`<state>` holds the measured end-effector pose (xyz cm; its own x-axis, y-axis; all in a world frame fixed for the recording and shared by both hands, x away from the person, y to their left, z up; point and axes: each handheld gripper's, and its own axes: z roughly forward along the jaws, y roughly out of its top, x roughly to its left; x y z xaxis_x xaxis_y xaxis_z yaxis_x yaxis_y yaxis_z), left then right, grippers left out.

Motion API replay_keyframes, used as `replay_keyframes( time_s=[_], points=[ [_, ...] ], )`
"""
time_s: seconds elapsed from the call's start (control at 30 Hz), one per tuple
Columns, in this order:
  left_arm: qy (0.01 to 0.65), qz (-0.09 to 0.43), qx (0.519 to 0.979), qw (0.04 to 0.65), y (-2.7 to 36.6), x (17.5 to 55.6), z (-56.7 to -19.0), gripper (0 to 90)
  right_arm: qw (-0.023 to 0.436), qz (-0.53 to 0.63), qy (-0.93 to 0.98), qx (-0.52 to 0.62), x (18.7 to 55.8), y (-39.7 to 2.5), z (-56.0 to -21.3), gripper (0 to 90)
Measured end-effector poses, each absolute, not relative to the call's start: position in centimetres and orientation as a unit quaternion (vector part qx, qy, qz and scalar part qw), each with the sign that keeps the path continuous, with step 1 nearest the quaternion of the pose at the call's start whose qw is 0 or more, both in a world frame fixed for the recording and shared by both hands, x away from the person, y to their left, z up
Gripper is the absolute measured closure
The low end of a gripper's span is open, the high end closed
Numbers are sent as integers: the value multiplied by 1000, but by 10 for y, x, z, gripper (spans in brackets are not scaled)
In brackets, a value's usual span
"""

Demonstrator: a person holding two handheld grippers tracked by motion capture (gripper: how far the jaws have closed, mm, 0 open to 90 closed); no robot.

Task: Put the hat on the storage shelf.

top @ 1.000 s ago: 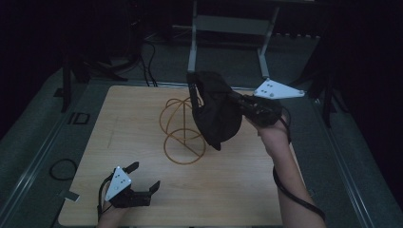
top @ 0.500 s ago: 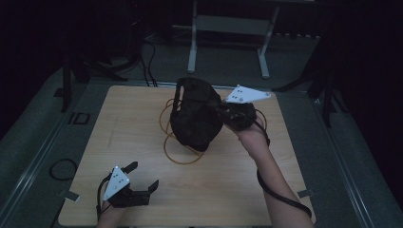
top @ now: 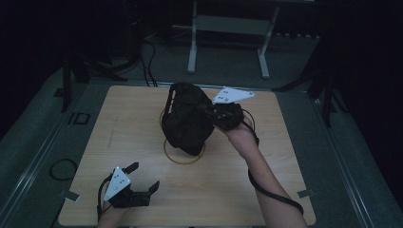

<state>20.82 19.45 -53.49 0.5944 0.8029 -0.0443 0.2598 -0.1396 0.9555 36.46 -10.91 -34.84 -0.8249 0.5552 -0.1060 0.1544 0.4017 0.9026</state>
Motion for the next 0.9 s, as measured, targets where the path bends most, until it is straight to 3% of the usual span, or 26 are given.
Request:
replay_keyframes(
  time_s=[0.13, 0.23, 0.37, 0.6, 0.9],
  points=[
    [374, 248, 712, 541, 195, 208, -535, 22, 197, 499, 817, 212, 365, -105, -352, 855],
    [374, 248, 711, 542, 194, 208, -536, 22, 214, 492, 818, 205, 363, -100, -356, 768],
    [372, 249, 713, 540, 194, 208, -536, 22, 204, 501, 816, 202, 362, -99, -354, 665],
    [373, 246, 713, 540, 194, 208, -537, 22, 205, 504, 814, 203, 358, -104, -348, 601],
    [375, 243, 711, 543, 194, 208, -536, 22, 196, 508, 813, 205, 355, -115, -346, 437]
  ],
)
